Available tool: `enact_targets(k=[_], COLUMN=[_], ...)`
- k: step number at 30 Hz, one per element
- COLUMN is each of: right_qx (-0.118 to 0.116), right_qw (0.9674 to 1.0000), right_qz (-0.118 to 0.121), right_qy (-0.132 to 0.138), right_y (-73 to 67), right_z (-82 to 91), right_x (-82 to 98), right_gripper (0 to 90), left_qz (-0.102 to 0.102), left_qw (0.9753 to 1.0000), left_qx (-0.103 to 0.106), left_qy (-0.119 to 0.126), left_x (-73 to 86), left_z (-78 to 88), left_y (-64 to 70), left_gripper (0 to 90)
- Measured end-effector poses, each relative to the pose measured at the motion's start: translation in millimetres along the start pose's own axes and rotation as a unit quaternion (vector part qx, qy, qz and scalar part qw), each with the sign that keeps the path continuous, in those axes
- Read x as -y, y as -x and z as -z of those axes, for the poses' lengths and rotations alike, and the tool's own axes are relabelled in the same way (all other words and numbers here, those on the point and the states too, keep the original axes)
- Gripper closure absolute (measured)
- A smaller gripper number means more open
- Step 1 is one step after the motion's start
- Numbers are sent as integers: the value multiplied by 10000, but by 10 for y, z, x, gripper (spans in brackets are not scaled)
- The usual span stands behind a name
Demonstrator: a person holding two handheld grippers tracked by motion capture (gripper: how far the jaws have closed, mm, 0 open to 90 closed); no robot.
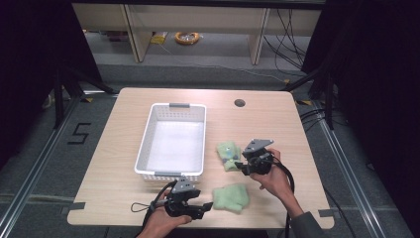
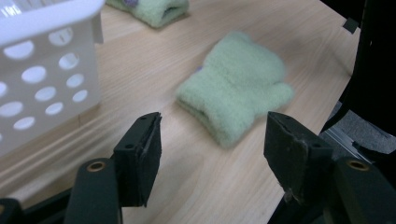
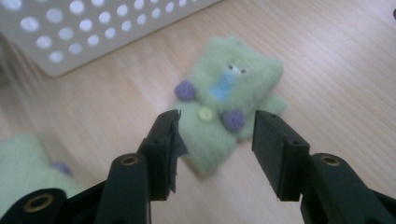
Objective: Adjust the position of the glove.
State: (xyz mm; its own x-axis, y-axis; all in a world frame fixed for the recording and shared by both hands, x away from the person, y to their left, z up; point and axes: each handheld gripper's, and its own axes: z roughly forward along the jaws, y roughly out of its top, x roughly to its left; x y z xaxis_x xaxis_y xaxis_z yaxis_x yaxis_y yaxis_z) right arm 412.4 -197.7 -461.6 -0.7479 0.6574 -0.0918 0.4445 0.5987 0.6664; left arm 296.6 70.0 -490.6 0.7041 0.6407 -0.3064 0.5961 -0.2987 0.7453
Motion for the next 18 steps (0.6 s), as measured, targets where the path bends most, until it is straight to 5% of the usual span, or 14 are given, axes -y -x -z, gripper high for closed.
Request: enact_targets(k=[5, 18], right_qx=[-74, 51], right_qw=[9993, 9992], right_qz=[-318, -177], right_qy=[-153, -365], right_y=[22, 114], right_z=[-226, -483], right_x=[-142, -290], right_gripper=[537, 560], left_qz=[32, 74], left_qw=[10000, 10000], left_qx=[-8, 27], left_qy=[33, -50], left_x=[27, 67], left_z=[20, 22], left_y=[-10, -32], left_gripper=[354, 351])
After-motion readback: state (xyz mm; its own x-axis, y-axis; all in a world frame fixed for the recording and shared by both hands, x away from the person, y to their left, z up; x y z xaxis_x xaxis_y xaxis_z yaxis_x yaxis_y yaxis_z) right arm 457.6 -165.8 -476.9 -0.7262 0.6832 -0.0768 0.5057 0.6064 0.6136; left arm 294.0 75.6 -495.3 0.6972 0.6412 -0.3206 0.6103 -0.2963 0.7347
